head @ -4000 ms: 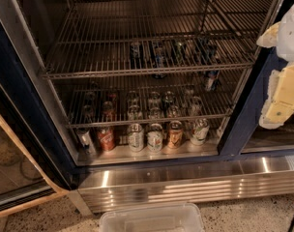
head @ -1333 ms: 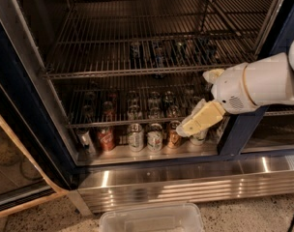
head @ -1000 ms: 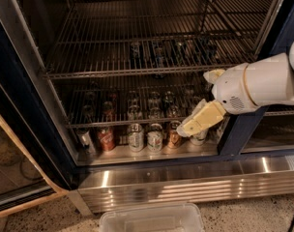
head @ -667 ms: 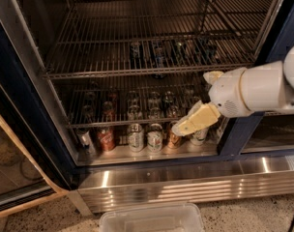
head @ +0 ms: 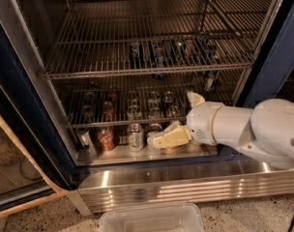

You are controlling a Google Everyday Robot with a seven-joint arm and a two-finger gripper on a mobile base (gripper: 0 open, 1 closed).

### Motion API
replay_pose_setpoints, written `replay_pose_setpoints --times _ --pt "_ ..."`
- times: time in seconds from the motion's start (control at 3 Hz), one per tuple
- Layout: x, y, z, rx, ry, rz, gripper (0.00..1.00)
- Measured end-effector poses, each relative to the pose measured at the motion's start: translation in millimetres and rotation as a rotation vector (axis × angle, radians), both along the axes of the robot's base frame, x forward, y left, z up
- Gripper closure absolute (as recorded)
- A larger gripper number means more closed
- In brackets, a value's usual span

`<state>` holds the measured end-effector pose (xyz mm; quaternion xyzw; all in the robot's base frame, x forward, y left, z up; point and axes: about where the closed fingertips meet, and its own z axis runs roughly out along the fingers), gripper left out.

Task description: Pick green can from middle shelf of fridge

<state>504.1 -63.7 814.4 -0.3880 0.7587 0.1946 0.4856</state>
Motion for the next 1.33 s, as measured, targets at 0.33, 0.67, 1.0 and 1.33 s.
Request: replay_pose_setpoints --times 0.33,0.67,1.0,1.33 --pt "10.8 16.5 14.1 0.007 -0.069 -0.017 0.0" --pt "10.7 17.1 14.4 0.008 -0.068 -0.017 0.0" --pt "16.2 19.9 8.7 -0.008 -0.082 -0.055 0.0" --pt "30.4 17.1 -10.1 0.025 -0.124 -0.153 0.0"
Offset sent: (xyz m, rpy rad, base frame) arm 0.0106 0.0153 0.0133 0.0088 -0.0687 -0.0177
